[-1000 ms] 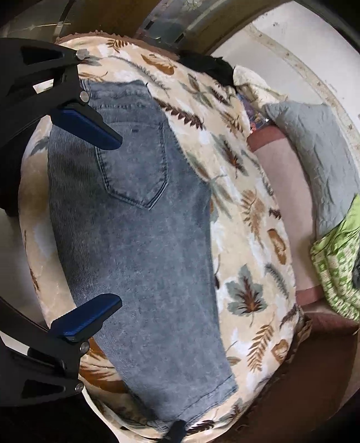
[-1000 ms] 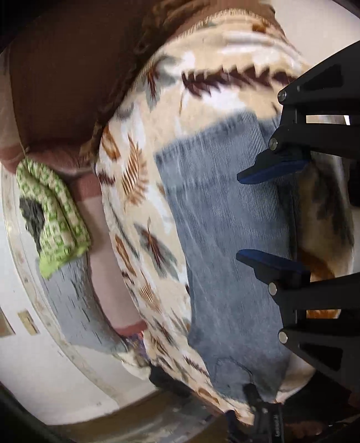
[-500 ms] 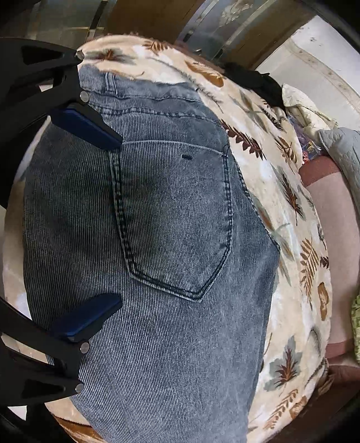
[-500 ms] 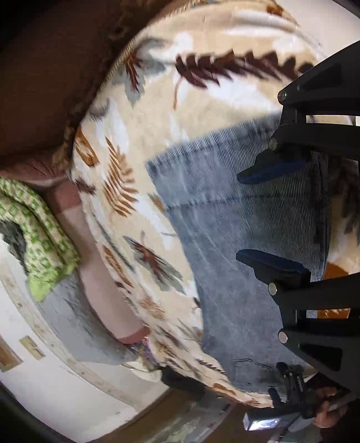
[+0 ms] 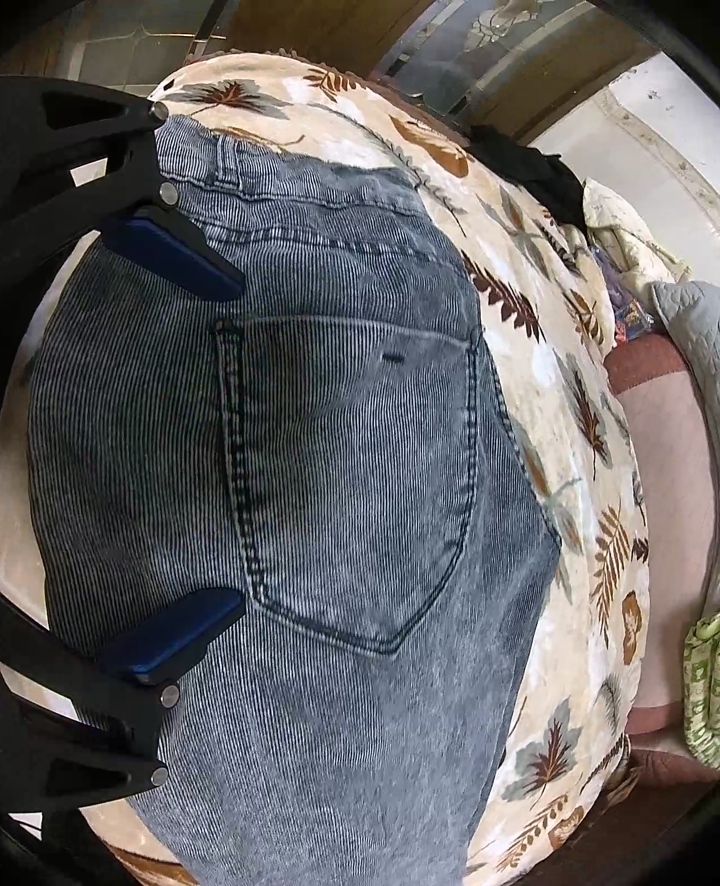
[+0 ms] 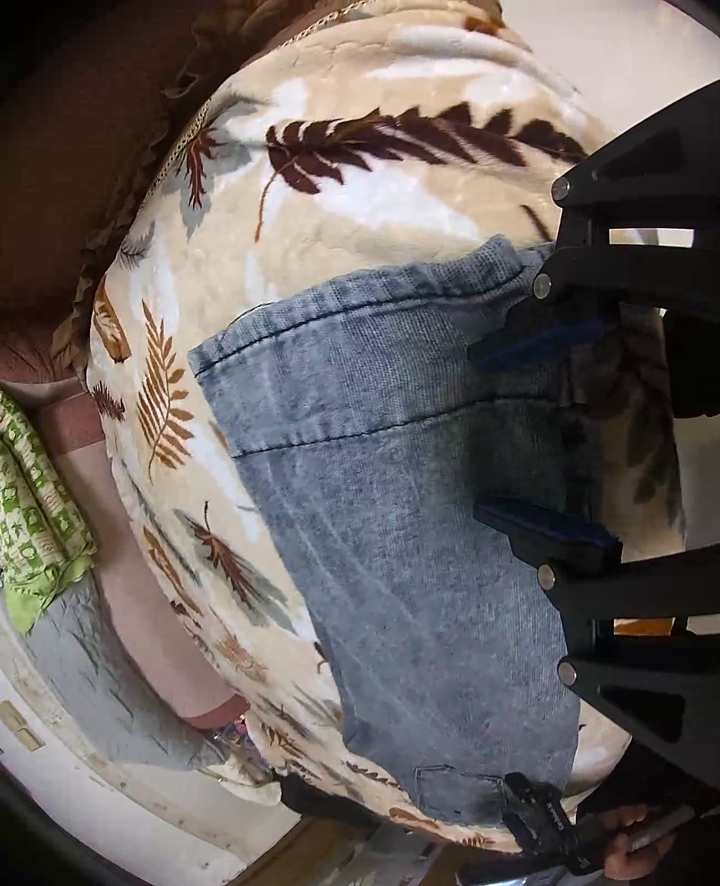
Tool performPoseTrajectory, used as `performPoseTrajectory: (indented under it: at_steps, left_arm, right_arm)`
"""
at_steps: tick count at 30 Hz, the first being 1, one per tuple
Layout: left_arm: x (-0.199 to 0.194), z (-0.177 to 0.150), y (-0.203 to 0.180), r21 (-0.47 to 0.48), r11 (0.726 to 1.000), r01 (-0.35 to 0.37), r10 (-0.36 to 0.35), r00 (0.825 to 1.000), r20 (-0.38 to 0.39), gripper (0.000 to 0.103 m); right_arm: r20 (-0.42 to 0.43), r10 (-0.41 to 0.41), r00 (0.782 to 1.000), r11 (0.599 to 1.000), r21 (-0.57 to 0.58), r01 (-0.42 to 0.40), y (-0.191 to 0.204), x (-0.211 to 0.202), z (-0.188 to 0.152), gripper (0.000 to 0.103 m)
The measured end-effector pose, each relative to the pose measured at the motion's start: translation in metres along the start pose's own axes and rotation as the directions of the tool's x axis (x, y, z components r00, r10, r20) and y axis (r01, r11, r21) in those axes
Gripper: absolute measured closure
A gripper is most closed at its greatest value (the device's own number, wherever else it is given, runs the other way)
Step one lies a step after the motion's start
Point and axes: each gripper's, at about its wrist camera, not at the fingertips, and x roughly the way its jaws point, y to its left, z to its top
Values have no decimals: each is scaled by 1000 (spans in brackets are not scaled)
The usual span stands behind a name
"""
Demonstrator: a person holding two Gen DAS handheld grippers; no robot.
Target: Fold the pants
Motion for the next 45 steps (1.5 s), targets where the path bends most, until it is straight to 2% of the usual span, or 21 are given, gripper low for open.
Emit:
performPoseTrajectory:
  at_steps: [5, 9, 11, 13, 15, 17, 23, 26, 31, 36, 40, 43, 45]
  left_arm:
    - [5, 0, 16, -37, 999, -2, 2, 1000, -8, 0]
    - [6, 0, 24, -78, 997, 27, -29, 999, -30, 0]
    - [2, 1, 27, -82, 997, 2, -4, 1000, -28, 0]
    - [-8, 2, 28, -85, 996, -21, 21, 1000, -10, 0]
    - [-18, 5, 27, -77, 997, -7, 8, 1000, 13, 0]
    - [-34, 12, 20, -55, 998, 28, -25, 998, 53, 0]
    - [-67, 24, -21, 65, 993, 103, -110, 987, 118, 0]
    - [-72, 23, -47, 133, 982, 137, -152, 982, 109, 0]
    - [-76, 18, -79, 195, 968, 158, -176, 981, 81, 0]
    - [-71, 19, -88, 194, 967, 164, -178, 983, 53, 0]
    - [-61, 19, -89, 183, 972, 148, -158, 986, 43, 0]
    - [-50, 23, -89, 164, 976, 141, -147, 989, 22, 0]
    - [-44, 26, -87, 146, 981, 131, -135, 991, 14, 0]
  right_arm:
    - [-4, -7, 1000, 1000, -10, 6, 1, -4, -3, 49]
    - [27, -8, 1000, 1000, -21, 9, 3, -9, -5, 50]
    - [58, 49, 997, 999, 6, -49, -2, -18, -6, 50]
    - [126, 120, 985, 992, 26, -124, -9, -31, -6, 50]
    - [194, 139, 971, 987, 52, -151, -17, -43, -4, 50]
    - [217, 160, 963, 980, 82, -181, -25, -48, -1, 50]
    - [211, 174, 962, 960, 181, -214, -56, -50, 5, 50]
    - [199, 181, 963, 948, 225, -224, -74, -50, 6, 49]
    - [97, 206, 974, 915, 334, -227, -103, -29, 7, 47]
    - [40, 275, 961, 889, 370, -270, -114, -16, 1, 47]
    - [47, 342, 938, 855, 398, -332, -115, -11, -4, 47]
    - [37, 347, 937, 851, 407, -331, -114, -8, -6, 47]
    - [46, 370, 928, 827, 438, -351, -116, -7, -9, 47]
